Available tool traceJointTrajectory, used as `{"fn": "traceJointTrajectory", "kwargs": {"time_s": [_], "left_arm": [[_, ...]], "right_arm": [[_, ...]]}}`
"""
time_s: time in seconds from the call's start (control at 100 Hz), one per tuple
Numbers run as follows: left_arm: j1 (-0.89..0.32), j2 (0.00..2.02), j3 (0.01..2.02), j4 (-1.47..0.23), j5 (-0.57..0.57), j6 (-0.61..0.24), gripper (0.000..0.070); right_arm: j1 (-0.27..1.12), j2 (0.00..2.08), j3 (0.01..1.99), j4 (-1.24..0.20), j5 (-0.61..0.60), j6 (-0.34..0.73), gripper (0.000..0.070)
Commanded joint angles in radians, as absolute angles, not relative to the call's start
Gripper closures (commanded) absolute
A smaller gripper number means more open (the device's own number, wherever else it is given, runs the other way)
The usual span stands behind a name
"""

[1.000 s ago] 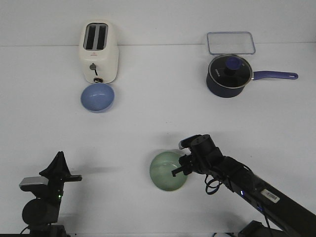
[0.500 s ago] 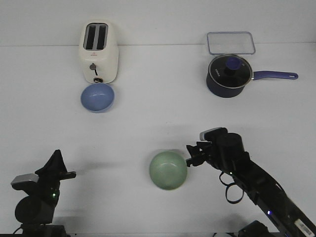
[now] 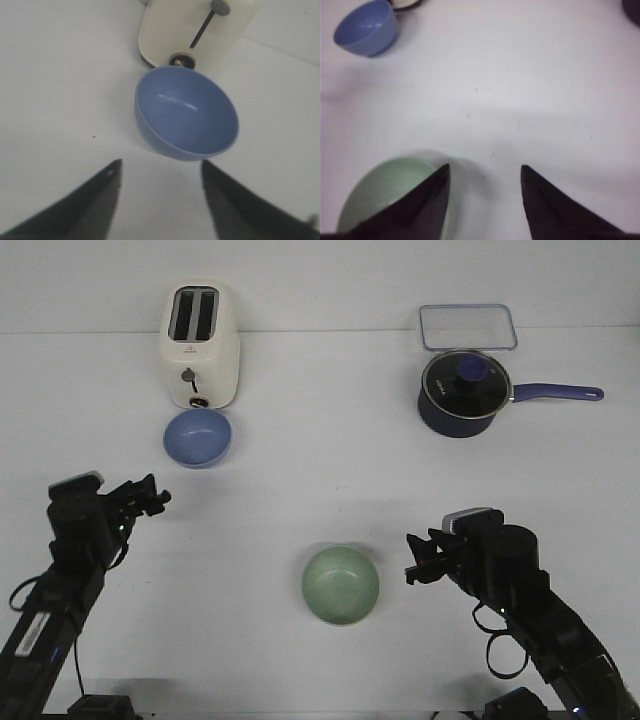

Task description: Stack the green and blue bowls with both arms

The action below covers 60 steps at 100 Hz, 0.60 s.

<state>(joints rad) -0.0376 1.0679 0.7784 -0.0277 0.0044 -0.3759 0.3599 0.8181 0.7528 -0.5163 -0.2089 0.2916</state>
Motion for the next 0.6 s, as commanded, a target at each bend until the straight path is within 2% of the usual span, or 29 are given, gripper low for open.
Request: {"fn": "traceJointTrajectory", "kwargs": {"time_s": [0.0, 0.16, 0.38, 0.5, 0.59], "left_arm": [[-0.037, 1.198, 0.85, -0.019, 0.009, -0.351, 0.0061], [-0.025, 1.437, 0.989, -0.002, 0.009, -0.322, 0.0079], [-0.018, 1.706, 1.164, -0.005, 0.027, -0.323, 0.0096], [-0.018, 1.804, 1.238, -0.021, 0.029, -0.326, 0.0238], [-0.018, 1.839, 1.268, -0.028, 0.03, -0.326, 0.0444]], "right_arm": [[0.364, 0.825, 0.768, -0.511, -0.209, 0.279, 0.0412], [0.364, 0.825, 0.768, -0.51, -0.209, 0.279, 0.0412], [0.364, 0.825, 0.768, -0.511, -0.202, 0.264, 0.0412], [0.364, 0.826, 0.768, -0.517, -0.172, 0.263, 0.0412], [0.364, 0.826, 0.768, -0.529, -0.146, 0.255, 0.0413]]}}
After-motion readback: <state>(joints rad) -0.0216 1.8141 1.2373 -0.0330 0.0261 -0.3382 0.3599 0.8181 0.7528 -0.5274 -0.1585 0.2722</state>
